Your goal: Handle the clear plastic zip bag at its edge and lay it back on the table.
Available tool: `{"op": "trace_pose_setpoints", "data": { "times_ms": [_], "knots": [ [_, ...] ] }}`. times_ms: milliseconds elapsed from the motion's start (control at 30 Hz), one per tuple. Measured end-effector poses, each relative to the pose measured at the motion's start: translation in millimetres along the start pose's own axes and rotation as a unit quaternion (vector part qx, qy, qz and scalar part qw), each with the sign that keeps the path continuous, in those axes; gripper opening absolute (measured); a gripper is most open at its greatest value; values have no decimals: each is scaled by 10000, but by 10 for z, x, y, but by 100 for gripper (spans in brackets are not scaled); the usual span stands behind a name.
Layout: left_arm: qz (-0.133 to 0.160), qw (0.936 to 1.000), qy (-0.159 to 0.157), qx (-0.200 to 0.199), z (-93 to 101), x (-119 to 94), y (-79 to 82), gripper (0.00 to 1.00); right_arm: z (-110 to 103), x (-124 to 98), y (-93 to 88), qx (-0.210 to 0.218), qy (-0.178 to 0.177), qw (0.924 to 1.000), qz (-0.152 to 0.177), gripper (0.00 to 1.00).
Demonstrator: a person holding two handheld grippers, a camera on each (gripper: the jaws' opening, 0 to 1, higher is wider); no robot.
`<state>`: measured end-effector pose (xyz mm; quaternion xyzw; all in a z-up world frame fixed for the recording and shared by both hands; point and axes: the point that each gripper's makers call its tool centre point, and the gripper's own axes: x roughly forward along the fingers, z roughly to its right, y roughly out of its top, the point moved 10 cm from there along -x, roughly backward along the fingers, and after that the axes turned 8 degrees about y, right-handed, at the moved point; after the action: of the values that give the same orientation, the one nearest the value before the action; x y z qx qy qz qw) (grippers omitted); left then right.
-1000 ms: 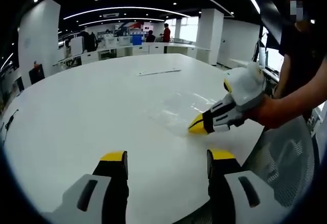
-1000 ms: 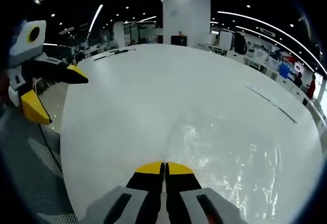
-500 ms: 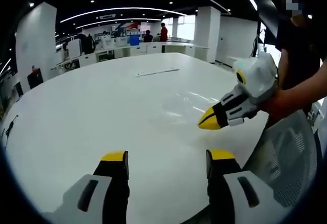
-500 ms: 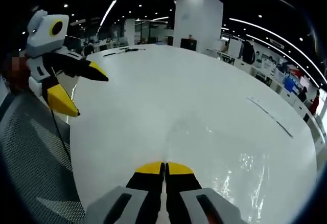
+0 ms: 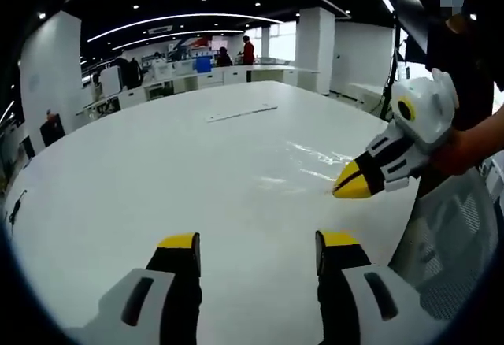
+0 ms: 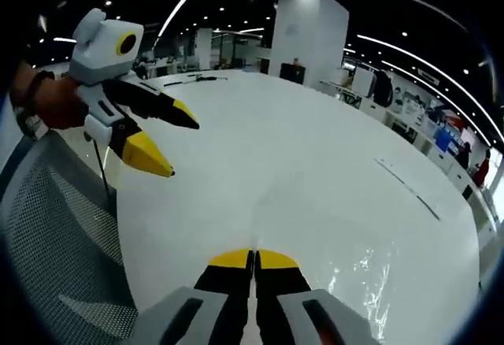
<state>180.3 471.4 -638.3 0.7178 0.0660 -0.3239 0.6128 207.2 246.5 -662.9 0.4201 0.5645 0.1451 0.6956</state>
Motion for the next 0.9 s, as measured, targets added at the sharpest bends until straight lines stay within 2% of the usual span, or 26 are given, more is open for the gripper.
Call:
{"op": "trace_pose_setpoints", "data": {
  "times_ms": [467,733,900],
  "knots": [
    [85,10000,-16,32,-64,244,159,54,-97,-115,14,-183,-51,9998,-71,0],
    [56,9996,-26,274,-116,355,189,51,-171,-175,37,-293,-46,9995,-92,0],
    [4,9984,-68,559,-107,435,194,49,-183,-226,22,-344,-31,9993,-124,0]
  ]
}}
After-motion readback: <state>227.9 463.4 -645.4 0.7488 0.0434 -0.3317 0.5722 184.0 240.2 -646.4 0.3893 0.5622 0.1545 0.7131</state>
